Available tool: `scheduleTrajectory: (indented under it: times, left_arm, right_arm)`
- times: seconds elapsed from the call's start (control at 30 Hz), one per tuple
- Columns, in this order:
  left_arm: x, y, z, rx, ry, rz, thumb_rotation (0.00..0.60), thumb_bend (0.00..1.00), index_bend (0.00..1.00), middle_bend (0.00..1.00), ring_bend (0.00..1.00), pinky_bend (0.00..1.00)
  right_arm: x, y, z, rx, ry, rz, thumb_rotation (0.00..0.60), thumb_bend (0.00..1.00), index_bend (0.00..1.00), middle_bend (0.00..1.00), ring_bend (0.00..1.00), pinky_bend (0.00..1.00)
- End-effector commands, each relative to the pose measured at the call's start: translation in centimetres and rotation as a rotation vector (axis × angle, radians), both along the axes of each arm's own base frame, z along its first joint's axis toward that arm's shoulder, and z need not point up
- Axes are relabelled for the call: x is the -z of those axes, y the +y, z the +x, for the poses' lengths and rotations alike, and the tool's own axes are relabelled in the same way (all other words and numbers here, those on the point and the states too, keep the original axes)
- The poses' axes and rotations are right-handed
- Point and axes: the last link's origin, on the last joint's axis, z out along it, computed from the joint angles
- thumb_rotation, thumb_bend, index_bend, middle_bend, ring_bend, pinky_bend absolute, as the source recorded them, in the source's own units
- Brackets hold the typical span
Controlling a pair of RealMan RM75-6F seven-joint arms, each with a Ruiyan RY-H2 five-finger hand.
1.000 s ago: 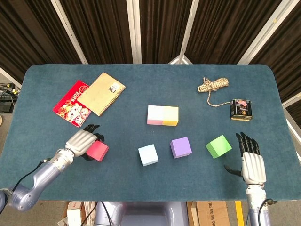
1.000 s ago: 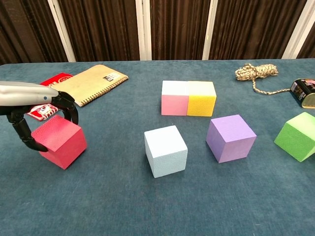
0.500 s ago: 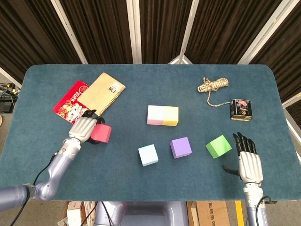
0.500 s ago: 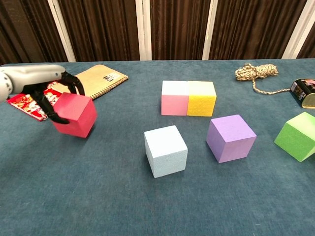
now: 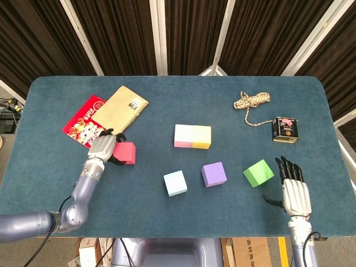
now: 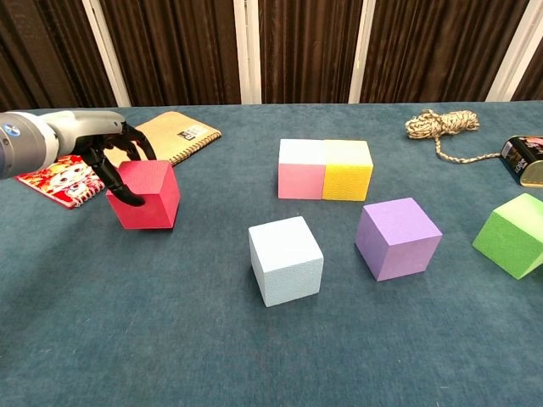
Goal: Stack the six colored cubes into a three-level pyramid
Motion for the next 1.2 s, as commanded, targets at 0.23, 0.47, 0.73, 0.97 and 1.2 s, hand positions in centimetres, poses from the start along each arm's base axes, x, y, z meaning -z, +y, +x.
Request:
scheduleTrajectory:
  times: [0.23, 0.47, 0.73, 0.97, 1.2]
  left_arm:
    - [0.0, 0.2, 0.6, -0.016, -0.011, -0.042, 0.6, 0.22, 0.16, 0.21, 0.0, 0.0]
    - [-0.2, 0.1, 0.5, 0.005, 0.078, -0.086, 0.6, 0.22, 0.08, 0.17, 0.0, 0.0]
    - [-1.5, 0.5, 0.8, 0.11, 0.227, -0.096, 0.6, 0.22, 0.13, 0.19, 0.0, 0.0]
    - [-2.3, 0.8, 0.0, 0.139, 0.3, -0.102, 0.6, 0.23, 0.17, 0.2, 0.0, 0.0]
    - [-1.7, 1.4, -0.5, 0.204, 0.337, -0.119, 0.6, 0.25, 0.18, 0.21, 0.0, 0.0]
  right_arm:
    - [0.1, 0.0, 0.1, 0.0, 0.002, 0.008, 0.6, 0.12, 0.0, 0.01, 0.03, 0.0]
    - [0.0, 0.0, -0.1, 0.008, -0.002, 0.01, 0.6, 0.12, 0.0, 0.01, 0.03, 0.0]
    - [0.2, 0.1, 0.0, 0.007, -0.011, 0.035, 0.6, 0.12, 0.0, 0.01, 0.03, 0.0]
    - [-0.2, 0.1, 0.0, 0.014, -0.016, 0.027, 0.6, 0.12, 0.0, 0.01, 0.03, 0.0]
    - [0.0, 0.0, -0.1, 0.019, -0.012, 0.05, 0.6, 0.12, 0.0, 0.01, 0.03, 0.0]
